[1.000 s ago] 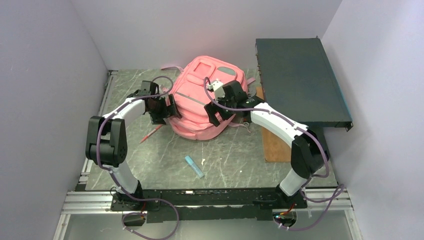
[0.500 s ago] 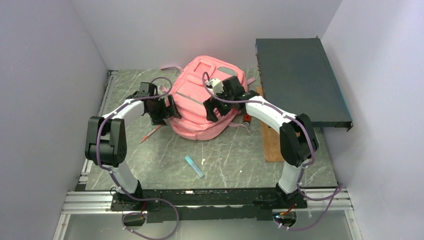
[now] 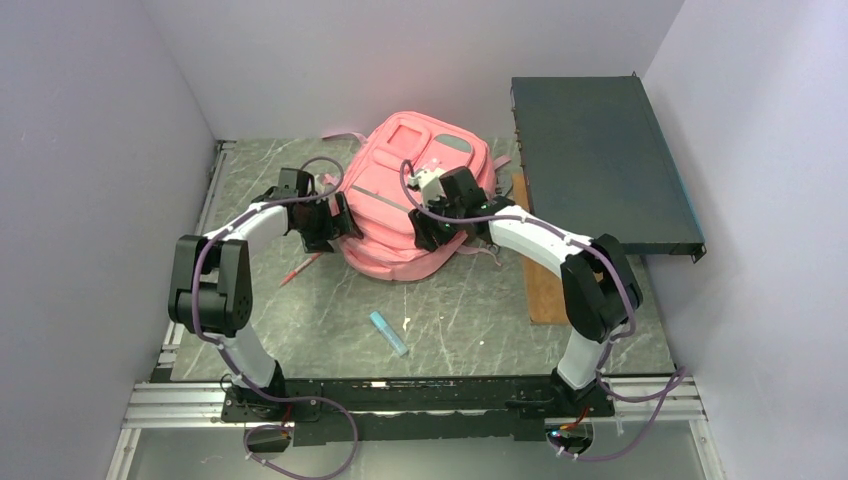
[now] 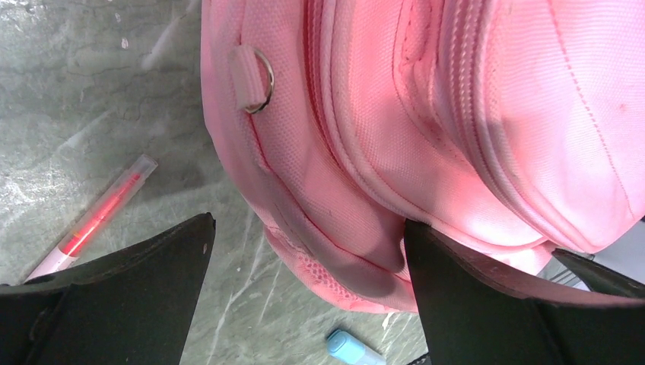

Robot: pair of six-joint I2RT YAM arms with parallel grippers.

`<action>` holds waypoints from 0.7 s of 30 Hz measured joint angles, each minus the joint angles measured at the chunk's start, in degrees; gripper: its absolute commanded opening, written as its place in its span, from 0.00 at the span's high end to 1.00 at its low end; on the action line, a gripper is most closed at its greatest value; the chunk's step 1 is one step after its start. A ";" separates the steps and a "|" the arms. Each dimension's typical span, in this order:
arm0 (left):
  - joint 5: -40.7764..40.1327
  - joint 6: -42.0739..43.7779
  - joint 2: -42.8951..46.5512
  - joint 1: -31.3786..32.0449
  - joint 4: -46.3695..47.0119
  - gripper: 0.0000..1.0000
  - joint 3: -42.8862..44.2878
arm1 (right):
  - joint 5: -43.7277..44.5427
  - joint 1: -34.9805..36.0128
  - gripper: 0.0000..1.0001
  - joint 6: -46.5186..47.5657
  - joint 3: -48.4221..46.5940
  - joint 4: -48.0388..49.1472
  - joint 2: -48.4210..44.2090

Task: Pack the student bag
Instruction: Adjust the student bag at the center of the board, then unzip the student bag at the center of the board.

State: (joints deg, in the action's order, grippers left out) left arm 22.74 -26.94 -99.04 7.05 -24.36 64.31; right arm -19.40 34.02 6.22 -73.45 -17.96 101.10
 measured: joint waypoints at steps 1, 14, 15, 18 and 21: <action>0.00 -0.26 0.20 0.00 0.26 0.00 -0.35 | 0.96 0.66 0.60 0.09 0.70 0.63 -0.31; 1.88 -9.57 8.83 0.79 15.61 0.04 -15.72 | 7.13 10.49 0.45 -15.23 -2.32 1.62 -0.11; 1.90 -10.45 9.57 0.85 17.07 0.04 -17.14 | 5.38 10.84 0.40 -17.55 -2.93 1.77 -0.04; 1.75 -11.76 12.63 1.44 19.80 0.03 -20.33 | 3.23 11.54 0.31 -20.76 -5.73 0.13 0.07; 1.38 -11.39 16.68 1.79 19.69 0.02 -21.49 | 2.82 10.23 0.27 -20.85 -7.61 -2.47 -0.22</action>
State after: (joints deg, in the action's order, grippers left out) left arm 24.12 -38.33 -82.37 8.84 -4.67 42.83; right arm -16.58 44.25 -14.63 -81.06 -20.43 100.88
